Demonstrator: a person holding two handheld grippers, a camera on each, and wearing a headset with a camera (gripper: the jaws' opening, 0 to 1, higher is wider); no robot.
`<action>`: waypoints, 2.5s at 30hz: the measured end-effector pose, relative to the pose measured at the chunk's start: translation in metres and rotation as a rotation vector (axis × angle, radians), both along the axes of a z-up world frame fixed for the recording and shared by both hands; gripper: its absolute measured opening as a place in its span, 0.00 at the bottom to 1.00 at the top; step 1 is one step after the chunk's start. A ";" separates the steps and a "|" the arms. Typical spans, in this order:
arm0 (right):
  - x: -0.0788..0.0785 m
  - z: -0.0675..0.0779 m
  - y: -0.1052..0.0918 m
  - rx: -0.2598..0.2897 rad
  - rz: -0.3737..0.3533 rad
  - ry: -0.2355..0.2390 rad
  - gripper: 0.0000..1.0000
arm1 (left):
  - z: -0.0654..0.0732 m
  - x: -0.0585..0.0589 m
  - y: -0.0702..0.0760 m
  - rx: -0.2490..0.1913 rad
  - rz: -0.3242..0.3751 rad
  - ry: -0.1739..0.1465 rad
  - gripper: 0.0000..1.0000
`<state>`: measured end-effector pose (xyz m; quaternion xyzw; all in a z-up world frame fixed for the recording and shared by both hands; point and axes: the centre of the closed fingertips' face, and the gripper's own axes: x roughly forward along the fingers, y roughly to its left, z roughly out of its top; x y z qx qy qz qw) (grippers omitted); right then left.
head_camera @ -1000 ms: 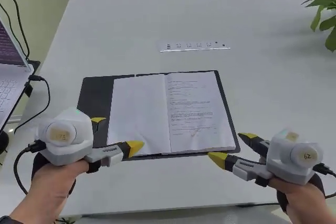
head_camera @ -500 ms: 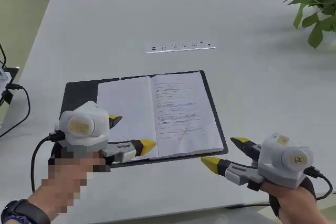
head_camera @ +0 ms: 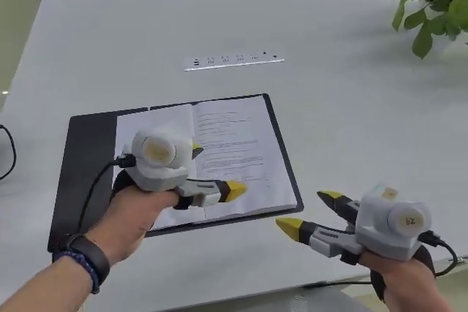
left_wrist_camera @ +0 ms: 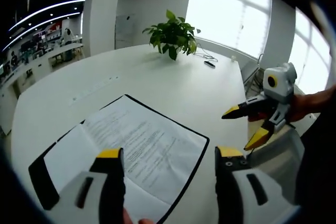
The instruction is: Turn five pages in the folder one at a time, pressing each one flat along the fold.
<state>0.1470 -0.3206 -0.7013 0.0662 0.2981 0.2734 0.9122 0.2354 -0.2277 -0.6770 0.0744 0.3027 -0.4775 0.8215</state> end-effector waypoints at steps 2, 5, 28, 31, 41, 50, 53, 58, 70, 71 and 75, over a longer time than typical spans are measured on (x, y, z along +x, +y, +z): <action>-0.001 -0.002 0.001 -0.001 0.005 0.003 0.66 | -0.001 0.004 -0.011 -0.003 -0.009 0.002 0.70; -0.002 -0.004 0.002 -0.006 0.012 0.009 0.66 | -0.002 0.005 -0.028 -0.005 -0.028 0.002 0.70; -0.006 -0.013 -0.001 0.000 0.019 0.036 0.66 | -0.086 -0.003 -0.091 0.148 -0.126 0.077 0.67; -0.006 -0.013 -0.001 -0.004 0.021 0.037 0.66 | -0.092 -0.001 -0.092 0.157 -0.109 0.085 0.67; -0.002 -0.015 0.008 0.001 0.036 0.042 0.65 | -0.106 -0.003 -0.093 0.231 -0.128 0.029 0.68; -0.001 -0.014 0.008 0.004 0.036 0.042 0.65 | -0.107 -0.001 -0.089 0.264 -0.169 -0.016 0.63; -0.001 -0.015 0.006 0.007 0.030 0.046 0.64 | -0.108 0.000 -0.088 0.266 -0.170 -0.026 0.63; -0.001 -0.014 0.004 0.026 0.015 0.045 0.63 | -0.107 0.003 -0.086 0.254 -0.168 -0.022 0.60; 0.011 -0.019 0.001 0.022 0.021 0.051 0.62 | -0.105 0.005 -0.083 0.222 -0.154 0.007 0.54; 0.013 -0.020 0.001 0.021 0.024 0.053 0.61 | -0.105 0.005 -0.083 0.224 -0.153 0.004 0.54; 0.022 -0.024 0.001 0.013 0.041 0.058 0.61 | -0.106 0.007 -0.082 0.235 -0.158 -0.008 0.51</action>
